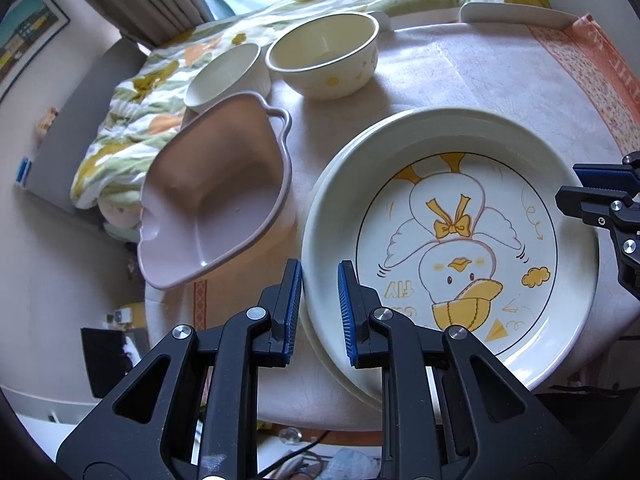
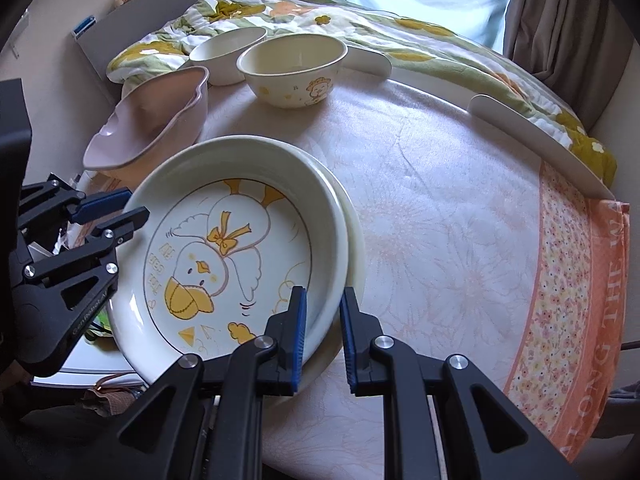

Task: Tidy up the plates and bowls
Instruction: 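Lower the small duck plate onto the plate stack and open both grippers, then reach to the pale pink square dish and close both grippers on its rim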

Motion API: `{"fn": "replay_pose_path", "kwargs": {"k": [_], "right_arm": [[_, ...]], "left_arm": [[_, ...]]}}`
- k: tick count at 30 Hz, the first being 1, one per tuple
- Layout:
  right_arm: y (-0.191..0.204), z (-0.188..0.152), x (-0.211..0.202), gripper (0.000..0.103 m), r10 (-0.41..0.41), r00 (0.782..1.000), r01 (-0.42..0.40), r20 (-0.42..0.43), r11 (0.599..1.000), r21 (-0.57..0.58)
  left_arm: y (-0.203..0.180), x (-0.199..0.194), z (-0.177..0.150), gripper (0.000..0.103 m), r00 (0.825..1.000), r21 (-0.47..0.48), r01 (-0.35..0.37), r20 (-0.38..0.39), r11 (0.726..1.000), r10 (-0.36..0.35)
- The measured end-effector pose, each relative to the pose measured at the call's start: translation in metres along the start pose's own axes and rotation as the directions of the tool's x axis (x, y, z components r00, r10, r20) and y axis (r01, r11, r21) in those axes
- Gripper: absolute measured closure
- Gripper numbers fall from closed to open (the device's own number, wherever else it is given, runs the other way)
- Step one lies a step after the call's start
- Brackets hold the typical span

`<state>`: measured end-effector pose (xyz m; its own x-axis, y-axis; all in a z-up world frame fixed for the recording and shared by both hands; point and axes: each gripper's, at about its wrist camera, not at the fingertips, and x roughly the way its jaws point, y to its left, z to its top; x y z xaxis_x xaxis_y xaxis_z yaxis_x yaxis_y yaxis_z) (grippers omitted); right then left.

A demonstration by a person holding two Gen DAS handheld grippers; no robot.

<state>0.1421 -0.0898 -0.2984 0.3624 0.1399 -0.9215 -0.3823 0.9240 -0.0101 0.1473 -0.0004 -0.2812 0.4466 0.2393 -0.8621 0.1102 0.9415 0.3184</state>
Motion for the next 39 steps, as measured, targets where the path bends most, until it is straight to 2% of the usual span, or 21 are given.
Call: {"fn": "replay_pose_path", "kwargs": {"k": [5,10,14,17,18,19,20,21,22,26,28,34,36,37,38,39], "right_arm": [[0.001,0.001,0.001,0.088,-0.014,1.000,0.014,-0.002,1.000,0.007],[-0.007,0.000,-0.013,0.088,0.037,0.999,-0.038,0.032,0.998,0.048],[-0.015,0.015,-0.038,0.088,0.125,0.988,-0.130,0.092,0.990,0.048],[-0.012,0.031,-0.050,0.087,0.173,0.978,-0.176,0.118,0.984,0.018],[-0.010,0.038,-0.051,0.077,0.189,0.975,-0.191,0.121,0.981,0.008],[-0.008,0.043,-0.052,0.051,0.204,0.971,-0.205,0.123,0.979,0.000],[-0.005,0.048,-0.053,0.034,0.218,0.968,-0.218,0.125,0.976,-0.011],[-0.001,0.052,-0.053,0.006,0.237,0.961,-0.237,0.139,0.971,-0.021],[0.003,0.057,-0.054,0.001,0.253,0.955,-0.252,0.158,0.967,-0.029],[0.022,0.076,-0.050,0.001,0.255,0.945,-0.258,0.206,0.966,-0.014],[0.028,0.083,-0.046,0.001,0.255,0.942,-0.264,0.218,0.964,0.013],[0.057,0.102,-0.028,0.001,0.233,0.950,-0.249,0.207,0.967,0.055],[0.066,0.107,-0.019,0.001,0.228,0.952,-0.249,0.205,0.965,0.080],[0.068,0.108,-0.017,0.001,0.226,0.953,-0.248,0.203,0.965,0.086],[0.070,0.110,-0.014,0.001,0.223,0.954,-0.245,0.202,0.965,0.090],[0.073,0.111,-0.010,0.001,0.217,0.955,-0.240,0.200,0.966,0.095]], "left_arm": [[0.001,0.000,-0.001,0.087,1.000,-0.008,0.009,0.003,1.000,-0.009],[0.014,-0.010,0.000,0.087,0.997,-0.082,0.075,0.015,0.994,-0.074],[0.042,-0.030,0.000,0.087,0.989,-0.212,0.146,0.067,0.966,-0.134],[0.074,-0.046,-0.002,0.086,0.982,-0.331,0.181,0.112,0.926,-0.152],[0.086,-0.049,-0.005,0.086,0.976,-0.370,0.209,0.130,0.905,-0.173],[0.097,-0.051,-0.007,0.086,0.972,-0.406,0.231,0.141,0.884,-0.189],[0.111,-0.052,-0.010,0.086,0.971,-0.451,0.238,0.144,0.860,-0.193],[0.122,-0.051,-0.013,0.086,0.972,-0.478,0.235,0.140,0.846,-0.190],[0.132,-0.049,-0.017,0.086,0.973,-0.502,0.231,0.135,0.834,-0.188],[0.167,-0.027,-0.030,0.086,0.973,-0.553,0.230,0.100,0.801,-0.210],[0.181,-0.012,-0.034,0.086,0.966,-0.567,0.249,0.083,0.786,-0.246],[0.201,0.018,-0.032,0.084,0.942,-0.537,0.315,0.078,0.782,-0.326],[0.203,0.024,-0.029,0.072,0.933,-0.521,0.339,0.077,0.784,-0.352],[0.206,0.026,-0.028,0.034,0.928,-0.512,0.351,0.080,0.784,-0.364],[0.208,0.027,-0.027,0.003,0.926,-0.508,0.357,0.084,0.784,-0.367],[0.210,0.027,-0.026,0.001,0.925,-0.505,0.366,0.102,0.782,-0.367]]}}
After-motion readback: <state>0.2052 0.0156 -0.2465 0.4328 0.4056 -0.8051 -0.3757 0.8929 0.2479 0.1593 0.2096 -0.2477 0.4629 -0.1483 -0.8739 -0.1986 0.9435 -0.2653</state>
